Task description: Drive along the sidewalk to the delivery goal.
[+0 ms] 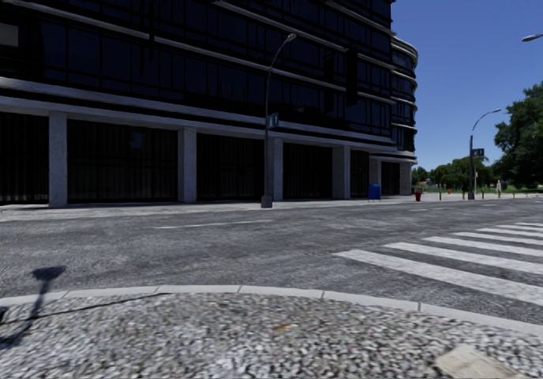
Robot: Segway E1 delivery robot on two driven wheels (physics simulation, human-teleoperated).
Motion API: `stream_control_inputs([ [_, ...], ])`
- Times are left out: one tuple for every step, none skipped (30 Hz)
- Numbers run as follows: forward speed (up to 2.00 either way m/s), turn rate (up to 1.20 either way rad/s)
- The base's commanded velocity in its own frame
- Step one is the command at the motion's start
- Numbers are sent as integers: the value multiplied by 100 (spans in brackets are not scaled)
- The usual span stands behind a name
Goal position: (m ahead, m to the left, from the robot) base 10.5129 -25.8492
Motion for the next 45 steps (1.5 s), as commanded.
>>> stream_control_inputs([
  [200,-118],
  [200,-113],
  [200,-106],
  [200,-103],
  [200,-102],
  [200,-102],
  [200,-102],
  [200,-102],
  [200,-102],
  [200,-102],
  [200,-100],
  [200,-97],
  [200,-96],
  [200,-95],
  [200,-95],
  [200,-95],
  [200,-95],
  [200,-94],
  [200,-94],
  [200,-94],
  [200,-94],
  [200,-94],
  [200,-92],
  [200,-72],
  [200,-20],
  [200,-20],
  [200,-7],
  [200,-1],
  [200,0],
  [200,0],
  [200,0],
  [200,0],
  [200,0],
  [200,0],
  [200,0],
  [200,0],
  [200,0],
  [200,0],
  [200,0],
  [200,0],
  [200,0],
  [200,0],
  [200,0],
  [200,0],
  [200,0],
])
